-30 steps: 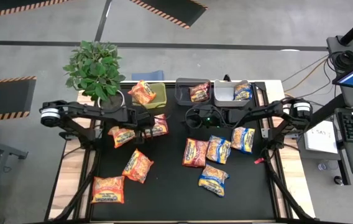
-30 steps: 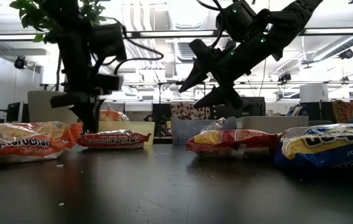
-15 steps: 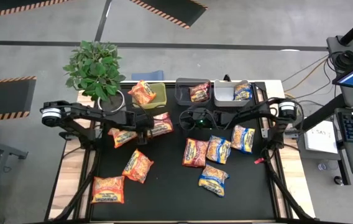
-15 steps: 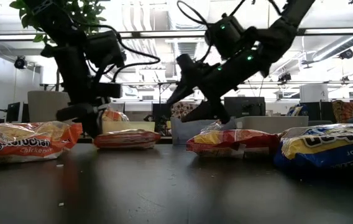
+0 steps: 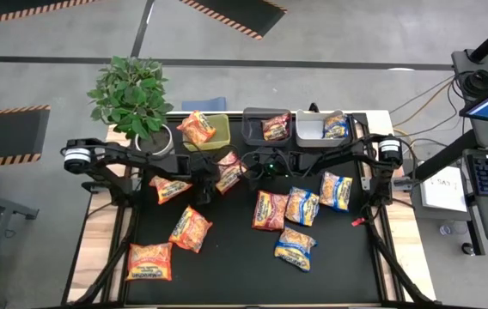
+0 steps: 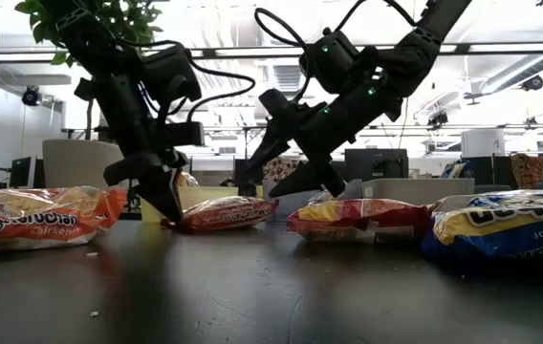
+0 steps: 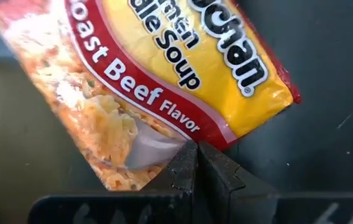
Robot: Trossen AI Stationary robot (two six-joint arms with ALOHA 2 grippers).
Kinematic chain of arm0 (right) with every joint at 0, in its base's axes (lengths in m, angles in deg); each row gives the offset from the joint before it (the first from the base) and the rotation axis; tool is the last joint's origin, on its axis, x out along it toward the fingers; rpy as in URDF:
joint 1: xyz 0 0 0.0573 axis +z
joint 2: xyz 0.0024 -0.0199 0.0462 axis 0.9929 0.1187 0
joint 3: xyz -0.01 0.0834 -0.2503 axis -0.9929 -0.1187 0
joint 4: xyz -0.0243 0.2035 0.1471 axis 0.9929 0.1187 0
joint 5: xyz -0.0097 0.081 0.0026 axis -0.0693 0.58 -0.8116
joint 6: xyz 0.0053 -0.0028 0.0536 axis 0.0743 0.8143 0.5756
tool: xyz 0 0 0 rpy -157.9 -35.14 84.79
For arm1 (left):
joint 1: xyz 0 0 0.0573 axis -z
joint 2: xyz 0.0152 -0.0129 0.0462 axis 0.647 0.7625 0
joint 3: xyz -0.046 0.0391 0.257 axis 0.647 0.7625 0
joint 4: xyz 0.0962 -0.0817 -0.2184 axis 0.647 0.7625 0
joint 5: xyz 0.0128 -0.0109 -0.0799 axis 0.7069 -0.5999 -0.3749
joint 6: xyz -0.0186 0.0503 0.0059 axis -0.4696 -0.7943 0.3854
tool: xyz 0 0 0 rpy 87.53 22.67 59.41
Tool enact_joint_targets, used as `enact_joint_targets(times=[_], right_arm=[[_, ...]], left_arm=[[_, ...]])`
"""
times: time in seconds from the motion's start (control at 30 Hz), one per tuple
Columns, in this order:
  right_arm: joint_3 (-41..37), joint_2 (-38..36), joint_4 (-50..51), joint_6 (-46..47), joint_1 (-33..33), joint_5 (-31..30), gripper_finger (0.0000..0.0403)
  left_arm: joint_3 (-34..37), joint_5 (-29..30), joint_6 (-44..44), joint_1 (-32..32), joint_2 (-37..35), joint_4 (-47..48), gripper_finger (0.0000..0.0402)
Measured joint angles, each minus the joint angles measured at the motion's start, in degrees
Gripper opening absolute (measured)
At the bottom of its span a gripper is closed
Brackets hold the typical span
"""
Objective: Sort Maruchan noodles
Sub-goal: Put the top red noodle pack into the black bin
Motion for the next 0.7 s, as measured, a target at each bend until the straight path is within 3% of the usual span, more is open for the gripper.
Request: enact_joint_targets(times=[0.23,0.7], right_arm=[[1.2,-0.4,1.2,-1.8,-1.4,0.0,0.0288],[1.8,-0.4,1.5,-3.1,-1.7,0.0,0.0288]], left_arm=[[-0.1,7.1,-1.2,-0.1,-1.1,0.0,0.0],[-0.4,7.1,-1.4,-0.1,3.9,-13.2,0.0]])
